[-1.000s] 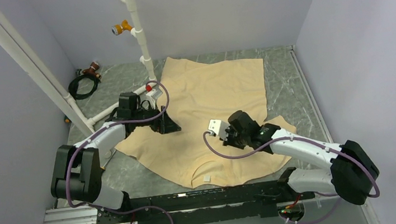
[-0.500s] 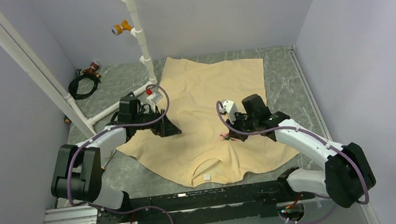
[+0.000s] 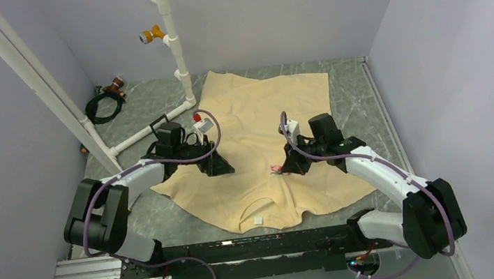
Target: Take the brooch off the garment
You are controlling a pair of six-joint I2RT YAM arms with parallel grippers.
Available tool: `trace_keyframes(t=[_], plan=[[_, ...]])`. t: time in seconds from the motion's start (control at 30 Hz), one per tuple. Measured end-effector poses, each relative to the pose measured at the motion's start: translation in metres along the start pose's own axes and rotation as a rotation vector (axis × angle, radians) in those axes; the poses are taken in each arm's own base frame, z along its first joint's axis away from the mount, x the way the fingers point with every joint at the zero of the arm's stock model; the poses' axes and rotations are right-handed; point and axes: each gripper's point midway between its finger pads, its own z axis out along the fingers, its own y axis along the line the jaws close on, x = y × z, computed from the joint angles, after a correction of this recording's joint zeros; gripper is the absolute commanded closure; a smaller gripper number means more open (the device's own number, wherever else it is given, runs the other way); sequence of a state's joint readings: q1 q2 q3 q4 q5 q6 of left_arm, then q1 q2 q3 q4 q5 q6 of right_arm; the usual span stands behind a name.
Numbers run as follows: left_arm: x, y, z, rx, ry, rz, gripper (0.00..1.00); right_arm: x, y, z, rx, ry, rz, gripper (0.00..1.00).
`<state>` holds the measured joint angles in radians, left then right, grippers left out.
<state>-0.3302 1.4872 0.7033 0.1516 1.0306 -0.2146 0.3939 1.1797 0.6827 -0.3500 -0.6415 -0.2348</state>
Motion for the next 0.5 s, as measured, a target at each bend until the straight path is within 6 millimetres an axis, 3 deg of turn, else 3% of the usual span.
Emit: trace_keyframes(t=[0.43, 0.5], plan=[[0.019, -0.024, 0.021, 0.075, 0.057, 0.08, 0.26, -0.009, 0.008, -0.008, -0.103, -0.049, 0.05, 1.0], [0.021, -0.032, 0.025, 0.092, 0.067, 0.127, 0.31, -0.013, 0.009, -0.008, -0.127, -0.054, 0.06, 1.0]])
